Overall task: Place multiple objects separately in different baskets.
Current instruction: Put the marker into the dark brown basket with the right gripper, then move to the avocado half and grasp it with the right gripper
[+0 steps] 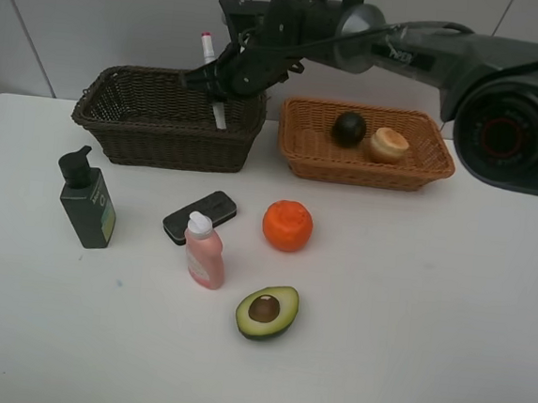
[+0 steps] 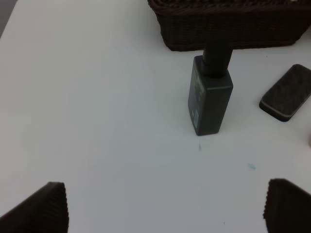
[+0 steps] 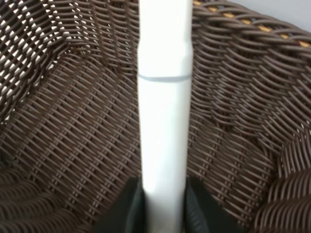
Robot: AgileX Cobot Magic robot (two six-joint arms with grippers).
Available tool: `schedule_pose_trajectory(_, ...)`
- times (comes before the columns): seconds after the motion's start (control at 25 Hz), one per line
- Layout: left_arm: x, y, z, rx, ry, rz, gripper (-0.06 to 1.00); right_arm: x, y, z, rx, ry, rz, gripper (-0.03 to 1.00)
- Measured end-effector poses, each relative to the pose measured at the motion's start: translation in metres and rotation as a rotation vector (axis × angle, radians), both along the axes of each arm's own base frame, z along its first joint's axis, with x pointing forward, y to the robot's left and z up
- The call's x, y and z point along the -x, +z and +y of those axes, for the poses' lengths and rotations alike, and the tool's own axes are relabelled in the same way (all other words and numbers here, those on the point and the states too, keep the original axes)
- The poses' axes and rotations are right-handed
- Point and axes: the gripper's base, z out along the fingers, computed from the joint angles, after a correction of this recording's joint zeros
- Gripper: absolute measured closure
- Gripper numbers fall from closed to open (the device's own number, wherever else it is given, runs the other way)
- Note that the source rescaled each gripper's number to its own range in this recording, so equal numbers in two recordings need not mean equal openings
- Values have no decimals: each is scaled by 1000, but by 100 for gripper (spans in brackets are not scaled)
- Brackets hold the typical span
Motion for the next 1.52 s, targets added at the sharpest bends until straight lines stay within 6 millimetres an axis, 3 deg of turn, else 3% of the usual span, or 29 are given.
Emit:
schedule_pose_trajectory(0.04, 0, 0, 0, 0, 0, 0, -6, 0, 0, 0, -1, 0, -1, 71)
schedule_pose_trajectory(0.12, 0, 0, 0, 0, 0, 0, -6, 0, 0, 0, -1, 0, -1, 28)
schedule_pose_trajectory(0.2, 0, 0, 0, 0, 0, 0, -6, 0, 0, 0, 5, 7, -5, 8)
schedule_pose_trajectory(0.28, 0, 0, 0, 0, 0, 0, -6, 0, 0, 0, 9, 11, -8, 1)
schedule_pose_trajectory(0.88, 0, 0, 0, 0, 0, 0, -6, 1, 0, -1, 20, 14, 6, -2)
schedule_pose_trajectory(1.0, 0, 0, 0, 0, 0, 0, -6, 5, 7, -3, 40, 19, 34, -2)
schedule_pose_trajectory(1.24, 0, 0, 0, 0, 0, 0, -6, 27, 68, -20, 103, 34, 75, -2)
schedule_pose_trajectory(1.52, 0, 0, 0, 0, 0, 0, -6, 63, 132, -56, 287, 47, 153, -2)
